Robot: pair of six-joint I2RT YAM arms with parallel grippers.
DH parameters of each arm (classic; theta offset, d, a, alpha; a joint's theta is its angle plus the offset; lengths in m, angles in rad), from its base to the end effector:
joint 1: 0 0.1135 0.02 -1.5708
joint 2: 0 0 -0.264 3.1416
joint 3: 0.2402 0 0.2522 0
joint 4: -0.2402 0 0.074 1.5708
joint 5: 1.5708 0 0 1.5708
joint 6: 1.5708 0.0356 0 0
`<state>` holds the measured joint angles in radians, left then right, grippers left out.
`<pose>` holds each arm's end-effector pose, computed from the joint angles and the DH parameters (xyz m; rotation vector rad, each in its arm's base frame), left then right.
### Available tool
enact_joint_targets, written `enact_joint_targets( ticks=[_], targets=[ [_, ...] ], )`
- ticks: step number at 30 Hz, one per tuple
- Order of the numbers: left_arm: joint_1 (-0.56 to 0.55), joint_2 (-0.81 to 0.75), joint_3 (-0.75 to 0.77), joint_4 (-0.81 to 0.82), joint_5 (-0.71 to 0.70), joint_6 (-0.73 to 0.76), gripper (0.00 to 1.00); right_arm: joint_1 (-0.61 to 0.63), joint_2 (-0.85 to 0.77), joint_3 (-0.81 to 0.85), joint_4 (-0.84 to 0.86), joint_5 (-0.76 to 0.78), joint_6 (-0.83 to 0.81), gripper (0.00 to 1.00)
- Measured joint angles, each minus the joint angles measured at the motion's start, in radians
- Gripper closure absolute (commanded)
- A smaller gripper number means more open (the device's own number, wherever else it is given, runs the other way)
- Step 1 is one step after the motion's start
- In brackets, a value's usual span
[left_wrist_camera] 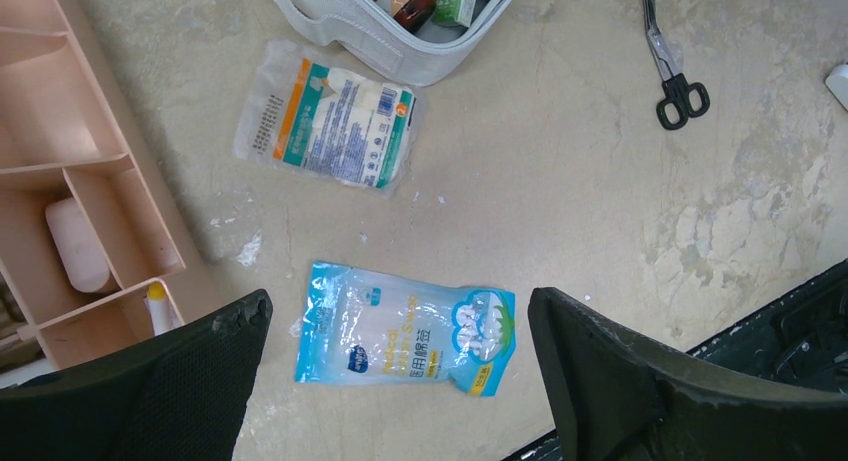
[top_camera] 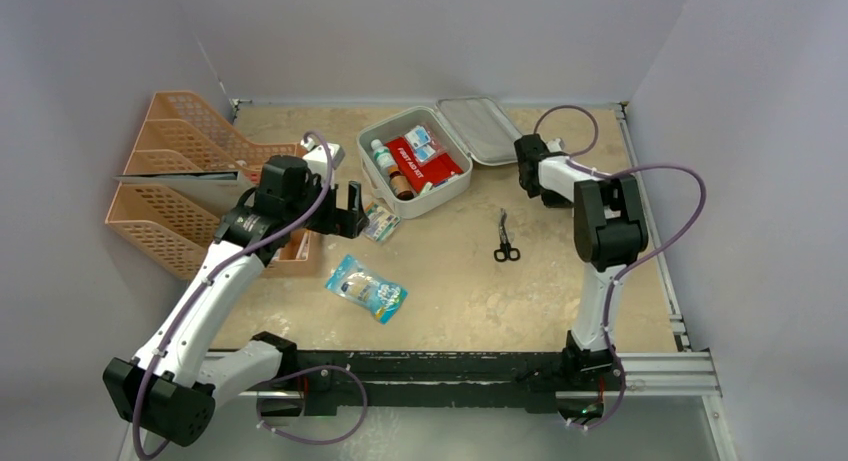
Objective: Organize the medicine kit
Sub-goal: Pick up the medical item at the center of the board.
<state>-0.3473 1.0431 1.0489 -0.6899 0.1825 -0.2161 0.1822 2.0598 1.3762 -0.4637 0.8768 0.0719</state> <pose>0.2010 -0.0796 0.3341 0.2493 2.2776 -0.5034 0.4097 0.0477 0.1501 0.1102 2.4308 -1.0599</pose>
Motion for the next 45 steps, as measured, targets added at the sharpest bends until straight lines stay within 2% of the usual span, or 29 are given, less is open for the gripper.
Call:
enact_joint_targets(
  ticks=[5,12,19,24,29,35,41,45],
  targets=[
    [0.000,-0.002,0.000,0.000,-0.005,0.000,0.08,0.001,-0.075,0.000,-0.061,-0.013,0.047,1.00],
    [0.000,0.004,-0.001,0.001,-0.005,0.000,0.10,0.005,-0.271,0.000,-0.124,-0.130,0.119,1.00],
    [0.000,0.006,-0.011,0.011,0.000,0.000,0.14,0.013,-0.465,-0.023,-0.193,-0.348,0.230,1.00],
    [0.000,-0.014,-0.021,0.041,0.014,0.000,0.16,0.014,-0.636,-0.115,-0.192,-0.608,0.328,1.00],
    [0.000,-0.048,-0.016,0.055,0.039,-0.005,0.18,0.023,-0.790,-0.276,-0.113,-0.927,0.518,1.00],
    [0.000,-0.067,0.048,0.064,0.116,-0.010,0.22,0.047,-0.913,-0.410,0.043,-1.174,0.789,1.00],
    [0.000,-0.087,0.073,0.153,0.179,-0.008,0.27,0.093,-1.003,-0.502,0.262,-1.284,1.065,1.00],
    [-0.018,-0.048,0.104,0.179,0.201,0.001,0.32,0.110,-1.020,-0.523,0.396,-1.318,1.213,1.00]
  ],
)
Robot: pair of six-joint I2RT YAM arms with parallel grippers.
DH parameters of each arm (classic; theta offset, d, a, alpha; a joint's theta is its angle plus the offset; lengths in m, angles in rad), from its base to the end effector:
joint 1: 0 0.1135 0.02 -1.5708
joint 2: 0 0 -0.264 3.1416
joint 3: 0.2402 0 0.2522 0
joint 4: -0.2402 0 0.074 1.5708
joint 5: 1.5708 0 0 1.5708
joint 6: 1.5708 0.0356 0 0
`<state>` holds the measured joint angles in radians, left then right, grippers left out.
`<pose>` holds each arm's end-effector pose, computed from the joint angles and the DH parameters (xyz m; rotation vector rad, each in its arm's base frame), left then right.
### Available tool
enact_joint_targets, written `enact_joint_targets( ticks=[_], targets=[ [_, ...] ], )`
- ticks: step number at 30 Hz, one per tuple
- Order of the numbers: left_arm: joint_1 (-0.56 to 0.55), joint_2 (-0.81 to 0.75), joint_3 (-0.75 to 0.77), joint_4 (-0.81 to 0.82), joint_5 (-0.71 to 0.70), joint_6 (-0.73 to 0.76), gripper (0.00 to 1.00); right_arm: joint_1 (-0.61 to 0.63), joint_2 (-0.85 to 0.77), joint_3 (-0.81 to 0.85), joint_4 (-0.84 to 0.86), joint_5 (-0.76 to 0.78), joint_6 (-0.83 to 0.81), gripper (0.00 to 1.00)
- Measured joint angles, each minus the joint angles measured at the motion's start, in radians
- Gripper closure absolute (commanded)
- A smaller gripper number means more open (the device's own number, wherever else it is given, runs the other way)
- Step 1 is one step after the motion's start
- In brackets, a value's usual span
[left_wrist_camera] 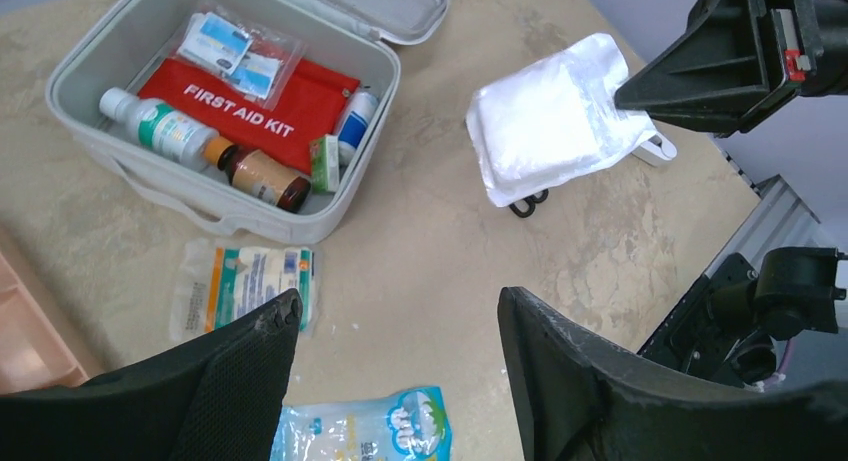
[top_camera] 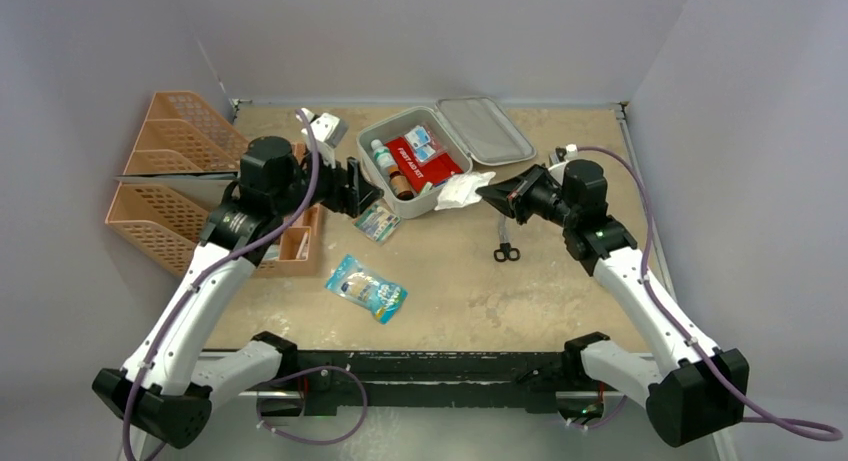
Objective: Organize the medicine kit
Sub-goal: Pick up the medical item at the center of the board.
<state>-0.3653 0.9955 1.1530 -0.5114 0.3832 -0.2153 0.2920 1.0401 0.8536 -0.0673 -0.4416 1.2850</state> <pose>0.1907 -0.0872 0.3956 0.4097 1.9288 -0.7528 0.2264 0.0839 0.3281 0.6637 1.9725 1.4497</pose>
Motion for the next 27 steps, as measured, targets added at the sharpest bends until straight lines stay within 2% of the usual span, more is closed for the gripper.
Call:
enact_joint_targets(
  ticks=[7,11,13,17,23,27],
  targets=[
    [-0.126,0.121,0.067,0.045,-0.001,0.090,0.35,0.002,0.000,-0.049,0.184,-0.027,0.196,1.00],
    [-0.169,0.182,0.079,0.077,0.007,0.179,0.50,0.002,0.005,-0.079,0.261,-0.051,0.266,1.00],
    [-0.177,0.199,0.077,0.105,0.027,0.227,0.52,0.002,0.010,-0.094,0.301,-0.060,0.293,1.00],
    [-0.188,0.207,0.047,0.199,0.097,0.323,0.47,0.003,0.023,-0.124,0.363,-0.079,0.338,1.00],
    [-0.228,0.237,0.012,0.288,0.182,0.480,0.33,0.003,0.034,-0.152,0.429,-0.093,0.386,1.00],
    [-0.283,0.266,-0.011,0.318,0.192,0.596,0.31,0.003,0.034,-0.155,0.434,-0.098,0.398,1.00]
  ],
)
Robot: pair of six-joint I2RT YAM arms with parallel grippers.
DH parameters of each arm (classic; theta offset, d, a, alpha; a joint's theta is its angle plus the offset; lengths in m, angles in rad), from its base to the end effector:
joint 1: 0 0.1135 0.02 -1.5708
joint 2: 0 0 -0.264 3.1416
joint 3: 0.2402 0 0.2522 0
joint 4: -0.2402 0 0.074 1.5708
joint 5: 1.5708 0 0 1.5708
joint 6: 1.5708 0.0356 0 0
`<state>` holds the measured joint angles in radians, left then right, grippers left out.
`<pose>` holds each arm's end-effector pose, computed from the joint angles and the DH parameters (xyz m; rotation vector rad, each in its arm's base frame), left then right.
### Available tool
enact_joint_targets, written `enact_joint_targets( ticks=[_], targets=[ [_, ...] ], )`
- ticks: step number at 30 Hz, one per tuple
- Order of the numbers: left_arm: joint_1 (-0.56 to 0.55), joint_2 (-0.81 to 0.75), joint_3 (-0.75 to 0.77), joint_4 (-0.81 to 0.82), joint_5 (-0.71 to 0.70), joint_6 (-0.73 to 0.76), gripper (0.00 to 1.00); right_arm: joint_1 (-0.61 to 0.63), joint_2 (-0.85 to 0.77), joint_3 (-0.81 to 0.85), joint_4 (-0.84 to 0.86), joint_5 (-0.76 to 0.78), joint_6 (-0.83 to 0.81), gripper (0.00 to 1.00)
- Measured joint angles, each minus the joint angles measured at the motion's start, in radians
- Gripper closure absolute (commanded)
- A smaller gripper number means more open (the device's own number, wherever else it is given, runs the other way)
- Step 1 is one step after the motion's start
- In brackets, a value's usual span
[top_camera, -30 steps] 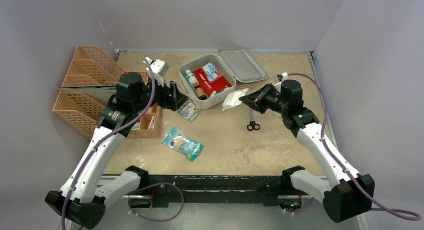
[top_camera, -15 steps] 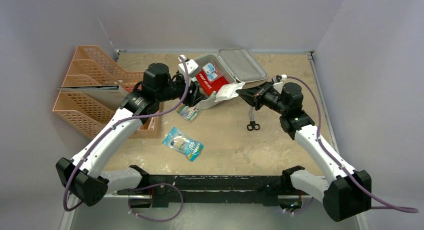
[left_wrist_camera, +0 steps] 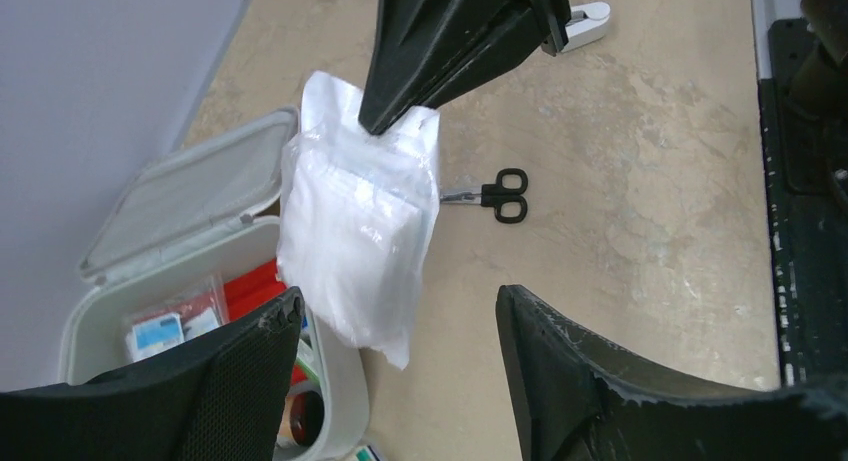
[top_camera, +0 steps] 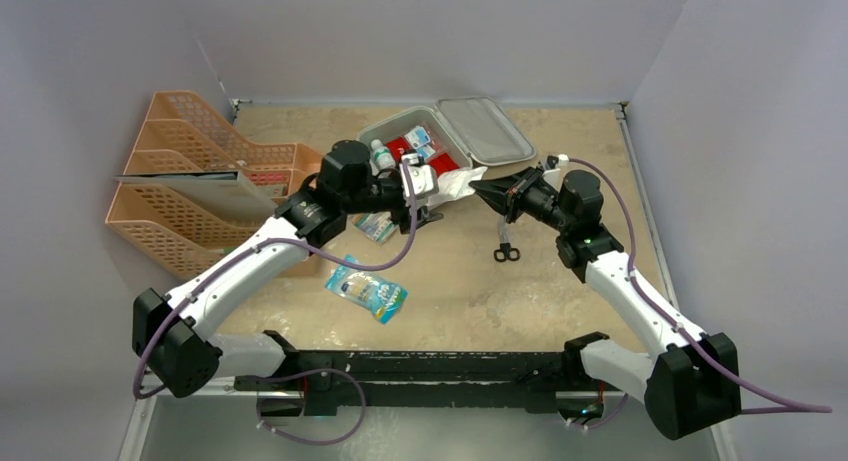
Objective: Organize the medicine kit
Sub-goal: Pick up the medical item at the center of the board, then place the medical item at the medicine box.
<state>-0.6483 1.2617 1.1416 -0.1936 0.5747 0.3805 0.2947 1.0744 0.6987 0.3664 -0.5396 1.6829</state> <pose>0.2186 -0.1899 0.3631 1.2584 1.4175 -0.7226 0.2327 0.0897 0.3106 0.8149 1.7924 1.8603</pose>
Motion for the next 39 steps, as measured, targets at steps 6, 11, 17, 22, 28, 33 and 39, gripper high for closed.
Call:
enact_joint_targets(
  ticks=[6,11,17,22,28,33,39],
  targets=[
    [-0.043,0.055,-0.009,0.065,-0.045,0.106,0.34,0.000,0.000,0.000,0.001,-0.002,0.002,1.00],
    [-0.066,0.090,-0.010,0.114,-0.101,0.163,0.48,0.000,0.000,0.000,0.001,-0.002,0.004,1.00],
    [-0.084,0.098,-0.024,0.171,-0.140,0.186,0.80,0.000,-0.002,0.000,0.001,-0.002,0.002,1.00],
    [-0.093,0.098,-0.029,0.177,-0.169,0.188,0.98,0.000,-0.011,-0.002,-0.025,0.006,-0.009,1.00],
    [-0.095,0.098,-0.029,0.144,-0.194,0.145,1.00,0.002,-0.021,-0.004,-0.064,0.024,-0.050,0.72],
    [-0.093,0.101,-0.029,0.113,-0.272,0.046,1.00,0.002,-0.075,-0.002,-0.165,0.059,-0.147,0.36],
    [-0.029,0.180,0.023,0.092,-0.336,-0.146,1.00,0.002,-0.141,0.129,-0.404,0.150,-0.360,0.03]
  ],
)
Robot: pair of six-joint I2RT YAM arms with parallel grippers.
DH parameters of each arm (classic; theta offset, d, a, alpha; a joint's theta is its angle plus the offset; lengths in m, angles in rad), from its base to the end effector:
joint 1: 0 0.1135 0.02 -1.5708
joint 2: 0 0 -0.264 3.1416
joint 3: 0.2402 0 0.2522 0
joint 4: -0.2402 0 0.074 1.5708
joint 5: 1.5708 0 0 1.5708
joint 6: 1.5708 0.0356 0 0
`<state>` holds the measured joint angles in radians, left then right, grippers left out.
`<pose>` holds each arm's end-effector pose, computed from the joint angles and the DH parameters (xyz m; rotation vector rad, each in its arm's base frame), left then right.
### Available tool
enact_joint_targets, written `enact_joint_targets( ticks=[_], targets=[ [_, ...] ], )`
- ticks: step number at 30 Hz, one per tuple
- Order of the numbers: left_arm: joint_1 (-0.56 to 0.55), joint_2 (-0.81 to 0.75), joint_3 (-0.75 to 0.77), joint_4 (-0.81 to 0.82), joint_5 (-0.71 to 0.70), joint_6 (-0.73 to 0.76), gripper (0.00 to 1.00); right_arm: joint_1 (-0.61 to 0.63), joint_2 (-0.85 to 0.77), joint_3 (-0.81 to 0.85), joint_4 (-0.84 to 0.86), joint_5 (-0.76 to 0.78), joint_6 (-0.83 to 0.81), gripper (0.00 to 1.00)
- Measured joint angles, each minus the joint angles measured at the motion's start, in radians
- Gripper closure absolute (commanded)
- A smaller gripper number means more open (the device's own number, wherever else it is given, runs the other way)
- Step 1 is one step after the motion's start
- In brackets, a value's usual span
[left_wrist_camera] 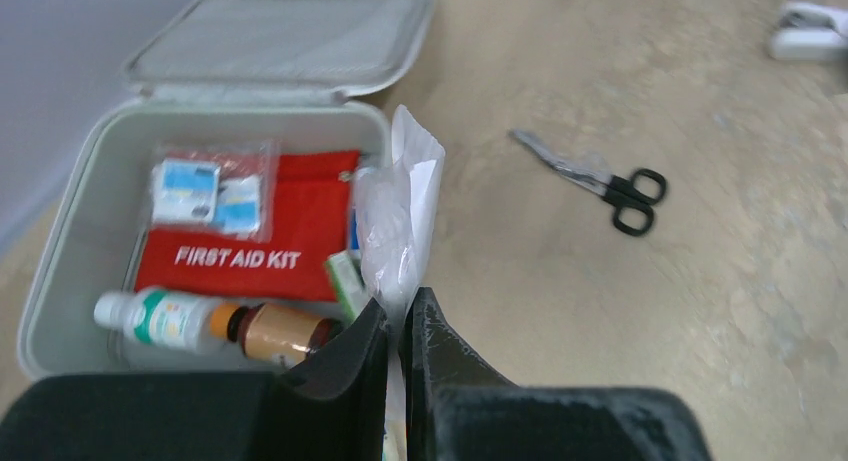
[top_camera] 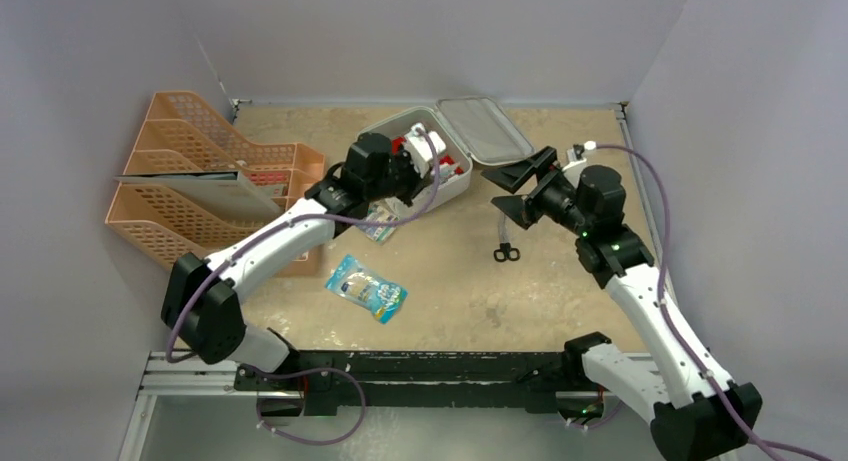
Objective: Organize the medicine kit
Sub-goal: Place the medical item at the medicine box.
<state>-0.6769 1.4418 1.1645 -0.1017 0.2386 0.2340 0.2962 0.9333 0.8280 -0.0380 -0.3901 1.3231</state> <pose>0.2589 -0.2189 0.3258 1.0096 1.6974 -0.5234 0.2051 0.0768 0.3443 0.6614 1.8463 1.4756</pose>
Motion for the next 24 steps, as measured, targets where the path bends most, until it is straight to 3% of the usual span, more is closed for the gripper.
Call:
enact_joint_targets(
  ticks=[9,18,24],
  targets=[
    [0.183,0.212,0.238,-0.045,-0.166,-0.402,1.00,0.000,-0.135,0.086,-0.166,0.109,-0.220,0.01],
    [0.220,0.433,0.453,-0.051,-0.253,-0.696,1.00,0.007,-0.135,0.086,-0.250,0.154,-0.346,0.01],
    [0.238,0.563,0.518,-0.066,-0.291,-0.869,1.00,0.027,-0.138,0.094,-0.303,0.200,-0.414,0.01]
  ],
)
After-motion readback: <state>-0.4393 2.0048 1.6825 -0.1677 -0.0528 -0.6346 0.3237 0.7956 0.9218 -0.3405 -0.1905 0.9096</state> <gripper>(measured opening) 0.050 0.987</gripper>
